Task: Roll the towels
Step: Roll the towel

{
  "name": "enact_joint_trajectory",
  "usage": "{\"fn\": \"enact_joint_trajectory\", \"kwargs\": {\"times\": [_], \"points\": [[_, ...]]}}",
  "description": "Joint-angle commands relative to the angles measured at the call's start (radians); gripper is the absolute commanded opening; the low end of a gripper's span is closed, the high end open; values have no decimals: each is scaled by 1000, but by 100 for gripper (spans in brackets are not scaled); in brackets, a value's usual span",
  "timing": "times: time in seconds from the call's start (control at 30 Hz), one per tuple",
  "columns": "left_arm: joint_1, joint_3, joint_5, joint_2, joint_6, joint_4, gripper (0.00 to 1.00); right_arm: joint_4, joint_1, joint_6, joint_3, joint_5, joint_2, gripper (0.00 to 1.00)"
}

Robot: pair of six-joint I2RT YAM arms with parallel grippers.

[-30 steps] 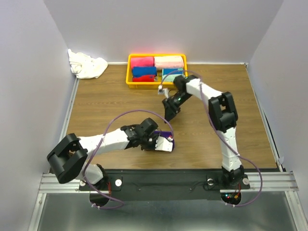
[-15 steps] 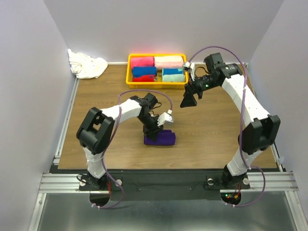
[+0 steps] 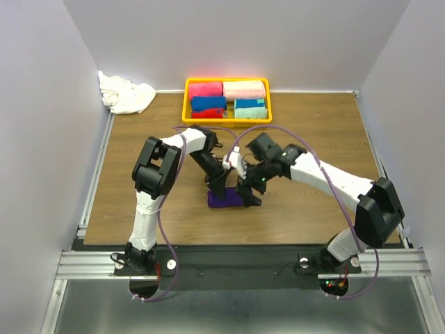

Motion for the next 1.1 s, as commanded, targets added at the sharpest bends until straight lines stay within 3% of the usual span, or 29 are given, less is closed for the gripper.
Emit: {"fn": "enact_joint_trajectory", "kwargs": {"times": [0.0, 0.3, 0.47, 0.67, 0.7, 0.73, 0.77, 0.83, 0.9, 0.97, 1.07], "points": [[13, 25, -120, 71, 79, -13, 33, 360, 142, 48, -93, 282, -48, 90], [31, 58, -106, 119, 98, -30, 38, 514, 256, -39, -164, 359, 58, 92], [50, 76, -102, 122, 98, -32, 39, 548, 268, -84, -227, 353, 81, 87], [77, 73, -86, 105, 98, -32, 41, 548, 268, -54, -251, 345, 129, 62], [82, 70, -86, 101, 98, -32, 44, 546, 269, -41, -251, 332, 135, 57], [88, 61, -83, 75, 98, -32, 49, 546, 266, -32, -256, 323, 146, 46], [97, 53, -74, 58, 98, -30, 57, 545, 268, -17, -257, 312, 147, 41], [131, 35, -68, -3, 93, -26, 62, 537, 260, 2, -259, 277, 156, 29], [157, 24, -60, -46, 93, -25, 68, 525, 239, 34, -251, 246, 169, 23], [201, 9, -60, -118, 93, -22, 77, 499, 202, 86, -225, 188, 182, 8], [292, -17, -91, -229, 75, 8, 82, 459, 136, 149, -185, 82, 202, 3]]}}
